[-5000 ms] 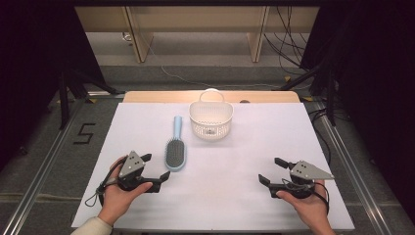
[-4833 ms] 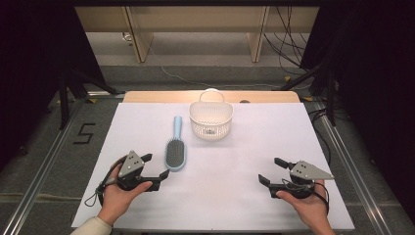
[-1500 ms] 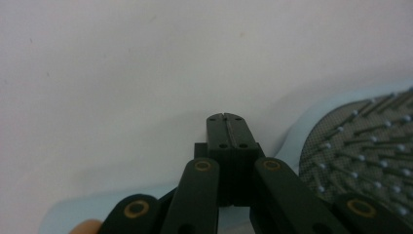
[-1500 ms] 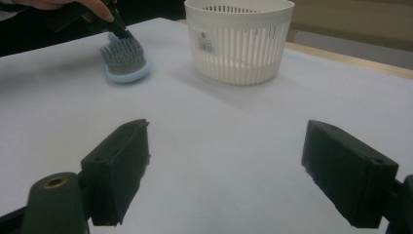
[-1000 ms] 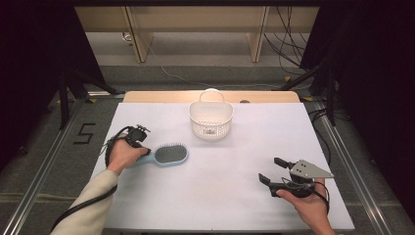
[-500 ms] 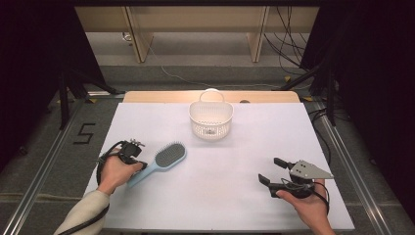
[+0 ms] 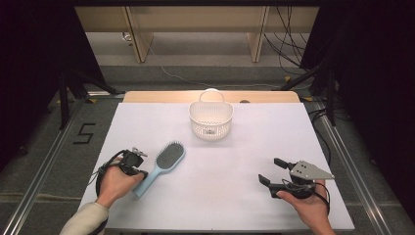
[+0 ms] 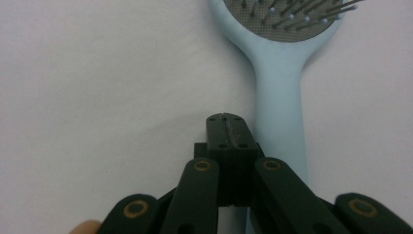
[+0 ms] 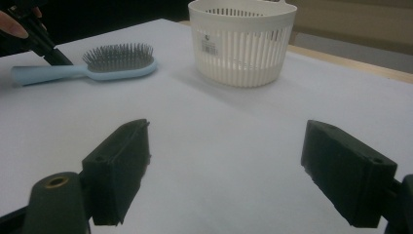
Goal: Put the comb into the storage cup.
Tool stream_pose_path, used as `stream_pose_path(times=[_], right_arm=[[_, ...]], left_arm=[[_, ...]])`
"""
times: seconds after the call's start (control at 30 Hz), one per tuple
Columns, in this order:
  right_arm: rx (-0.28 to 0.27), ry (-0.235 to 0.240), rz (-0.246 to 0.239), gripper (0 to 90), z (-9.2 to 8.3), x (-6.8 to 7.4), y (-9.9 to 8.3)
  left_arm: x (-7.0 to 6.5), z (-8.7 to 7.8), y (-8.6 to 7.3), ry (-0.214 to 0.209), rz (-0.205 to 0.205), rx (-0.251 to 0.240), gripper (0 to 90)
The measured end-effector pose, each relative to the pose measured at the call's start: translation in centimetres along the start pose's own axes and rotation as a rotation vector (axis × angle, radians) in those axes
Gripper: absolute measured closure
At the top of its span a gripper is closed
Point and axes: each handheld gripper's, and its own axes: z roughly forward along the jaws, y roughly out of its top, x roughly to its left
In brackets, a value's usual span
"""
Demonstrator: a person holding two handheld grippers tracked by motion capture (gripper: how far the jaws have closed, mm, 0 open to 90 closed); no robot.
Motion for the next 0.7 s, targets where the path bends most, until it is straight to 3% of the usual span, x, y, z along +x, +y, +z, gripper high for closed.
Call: stream_pose_path(times=[0.17,0.3,0.43,0.5,0.63,0.7], right_arm=[[-0.002,0.000,0.001,18.8,0.0,0.0,0.0],[0.002,0.004,-0.001,18.8,0.0,0.0,-0.1],[0.006,0.006,0.001,18.8,0.1,0.0,-0.1],[0.009,0.009,0.002,18.8,0.1,0.1,-0.1],[0.009,0.010,0.003,18.8,0.1,0.1,-0.1],[0.011,0.010,0.002,18.8,0.1,0.1,-0.1]], left_arm=[[-0.1,-0.1,-0.1,-0.005,-0.004,0.001,89.9],[0.2,-0.9,0.1,0.003,-0.012,-0.041,84.6],[0.5,-1.9,0.4,0.019,-0.031,-0.130,71.0],[0.8,-2.4,0.5,-0.001,-0.057,-0.188,62.0],[1.3,-3.2,0.7,-0.098,-0.098,-0.341,42.8],[1.1,-3.4,0.8,-0.097,-0.112,-0.399,30.0]])
